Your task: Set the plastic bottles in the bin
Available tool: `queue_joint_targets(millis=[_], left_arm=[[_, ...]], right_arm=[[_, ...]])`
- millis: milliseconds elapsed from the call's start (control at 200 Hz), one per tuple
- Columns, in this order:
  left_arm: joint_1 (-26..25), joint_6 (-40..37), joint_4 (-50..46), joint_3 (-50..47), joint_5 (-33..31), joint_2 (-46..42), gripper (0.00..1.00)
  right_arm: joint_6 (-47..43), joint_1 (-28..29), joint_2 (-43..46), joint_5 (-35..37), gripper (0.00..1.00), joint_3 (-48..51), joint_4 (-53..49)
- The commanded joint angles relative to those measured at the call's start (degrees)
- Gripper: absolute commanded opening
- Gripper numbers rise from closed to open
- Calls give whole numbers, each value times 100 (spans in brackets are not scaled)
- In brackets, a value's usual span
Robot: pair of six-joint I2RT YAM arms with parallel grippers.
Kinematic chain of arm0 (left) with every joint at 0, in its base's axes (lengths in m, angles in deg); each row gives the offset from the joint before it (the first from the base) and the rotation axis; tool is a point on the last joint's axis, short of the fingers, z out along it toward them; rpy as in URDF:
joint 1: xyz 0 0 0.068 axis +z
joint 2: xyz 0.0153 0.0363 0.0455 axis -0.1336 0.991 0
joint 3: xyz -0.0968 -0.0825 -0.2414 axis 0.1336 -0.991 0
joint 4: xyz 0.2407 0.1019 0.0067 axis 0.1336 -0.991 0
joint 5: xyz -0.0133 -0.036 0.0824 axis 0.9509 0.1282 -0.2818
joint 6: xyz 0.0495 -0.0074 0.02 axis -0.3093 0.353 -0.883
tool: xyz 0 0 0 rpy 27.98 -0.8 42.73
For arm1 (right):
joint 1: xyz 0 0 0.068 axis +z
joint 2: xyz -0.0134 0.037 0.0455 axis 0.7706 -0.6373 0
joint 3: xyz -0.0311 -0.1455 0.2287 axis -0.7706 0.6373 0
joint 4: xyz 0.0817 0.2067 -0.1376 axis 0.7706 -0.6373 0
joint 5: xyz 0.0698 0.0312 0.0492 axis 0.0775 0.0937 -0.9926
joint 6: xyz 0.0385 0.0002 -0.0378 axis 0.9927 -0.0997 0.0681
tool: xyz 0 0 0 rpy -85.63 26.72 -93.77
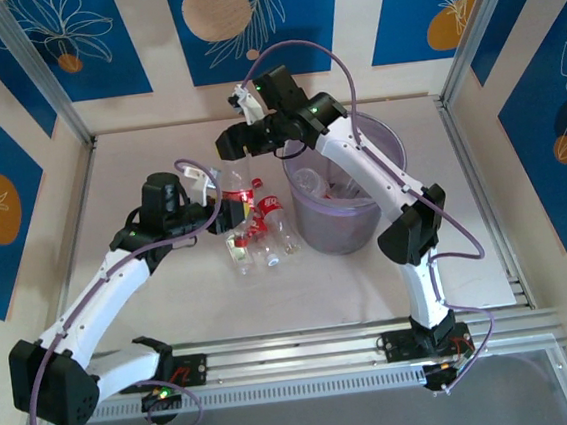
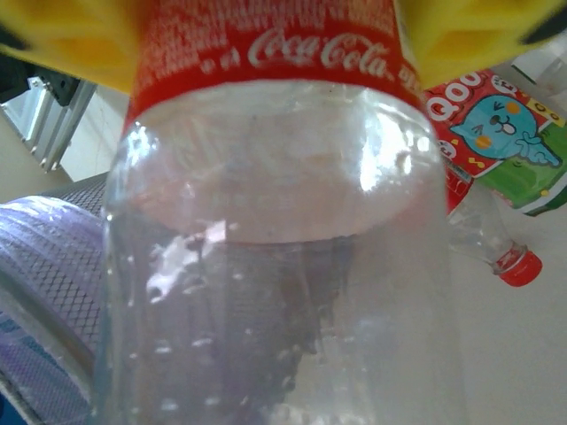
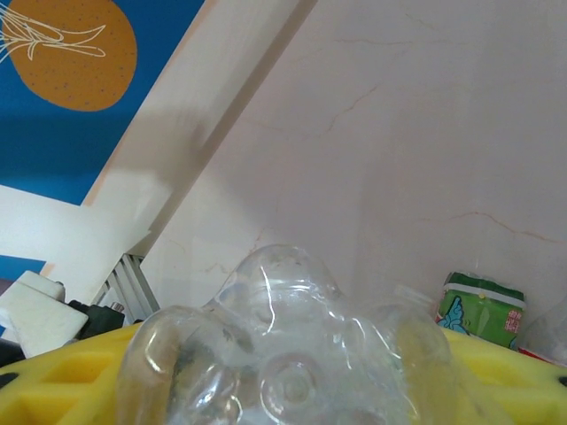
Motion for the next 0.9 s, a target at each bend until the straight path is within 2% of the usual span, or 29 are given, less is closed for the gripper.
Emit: queue_joint_targets(millis=[0,160,315,395,575,895], left_arm=[[-55,-149,-75,48,-133,-230,98],[-47,-180,-241,-248,-208,-594,100],[-44,-316,-758,-403,-170,-849,100],[-49,-351,-983,-480,-276,-922,100],[-46,-231,-954,-673,-674,-872,100],[-44,284,-1276,-553,-1644,386,100]], right_arm=[[-23,-49,240,-38,57,22,3],[-145,-271,345,19,54,-431,-37],[-290,-706,325,69,53,-1483,-547],[-300,-988,505,70,53,-1634,-612],[-333,-1642,1400,111,53,-1011,-413],[-309,-3248,2828,100,53,595,-441]])
